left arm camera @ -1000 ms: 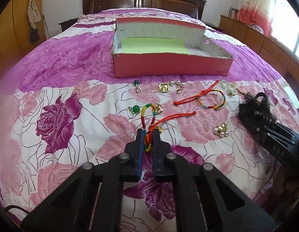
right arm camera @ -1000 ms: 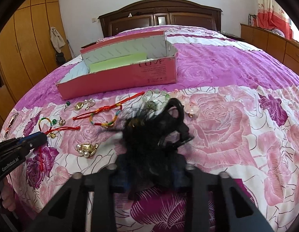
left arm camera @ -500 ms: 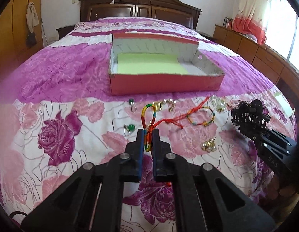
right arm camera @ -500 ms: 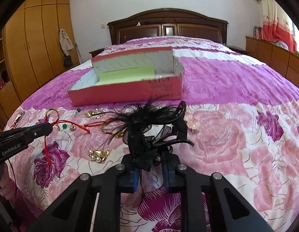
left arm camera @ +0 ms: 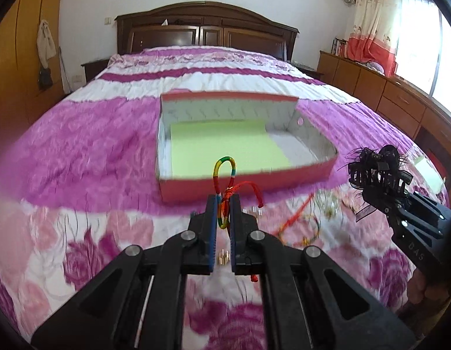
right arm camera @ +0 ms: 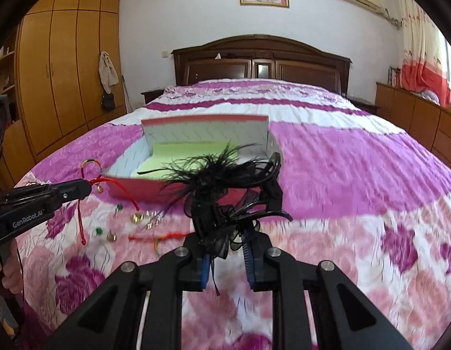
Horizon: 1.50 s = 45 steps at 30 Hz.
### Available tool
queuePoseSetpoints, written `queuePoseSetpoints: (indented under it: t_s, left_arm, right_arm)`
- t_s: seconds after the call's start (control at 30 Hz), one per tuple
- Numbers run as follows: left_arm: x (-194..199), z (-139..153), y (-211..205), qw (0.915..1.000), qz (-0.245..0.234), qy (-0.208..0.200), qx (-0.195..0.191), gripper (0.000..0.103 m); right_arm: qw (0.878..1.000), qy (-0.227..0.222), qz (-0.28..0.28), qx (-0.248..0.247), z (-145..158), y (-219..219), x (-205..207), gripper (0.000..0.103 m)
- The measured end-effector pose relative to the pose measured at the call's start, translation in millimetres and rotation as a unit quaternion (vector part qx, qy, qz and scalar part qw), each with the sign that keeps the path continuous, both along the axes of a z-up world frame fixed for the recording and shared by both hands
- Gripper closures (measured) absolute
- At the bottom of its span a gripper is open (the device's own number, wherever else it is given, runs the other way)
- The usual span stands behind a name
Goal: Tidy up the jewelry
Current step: 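Carry both items into the pink box and open both tools to release them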
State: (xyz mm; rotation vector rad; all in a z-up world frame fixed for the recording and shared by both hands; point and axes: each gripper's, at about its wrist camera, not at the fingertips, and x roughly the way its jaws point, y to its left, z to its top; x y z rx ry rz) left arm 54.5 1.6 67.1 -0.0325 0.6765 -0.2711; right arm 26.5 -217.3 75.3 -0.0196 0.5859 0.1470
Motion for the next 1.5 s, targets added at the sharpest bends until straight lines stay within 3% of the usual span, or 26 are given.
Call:
queuePoseSetpoints:
  t_s: [0.43, 0.67, 1.03, 1.27, 1.5]
  left_arm:
    - [73, 18, -12, 0.9996, -0.001, -0.027, 0.011, 0.103]
    - [115, -3, -13, 0.9998, 0.008, 0.011, 0.018, 0.103]
    - [169, -38, -20, 0.9966, 0.017, 0.076, 0.027, 0.103]
    - [185, -56, -21, 0.9935, 0.026, 0.103, 0.040, 0.103]
    - [191, -60, -21, 0.9917, 0.025, 0.117, 0.047, 0.103]
  right_arm:
    - [1.000, -0.001, 0.016, 0.013, 24, 7, 76, 0.082]
    - [1.000, 0.021, 0.005, 0.022, 20, 4, 122, 0.082]
    - [0.996, 0.090, -0.022, -0.014, -17, 2, 192, 0.082]
    - [0.989, 0.142, -0.036, -0.007, -40, -3, 213, 0.082]
    - [0.986, 0.161, -0.038, -0.008, -48, -1, 221, 0.082]
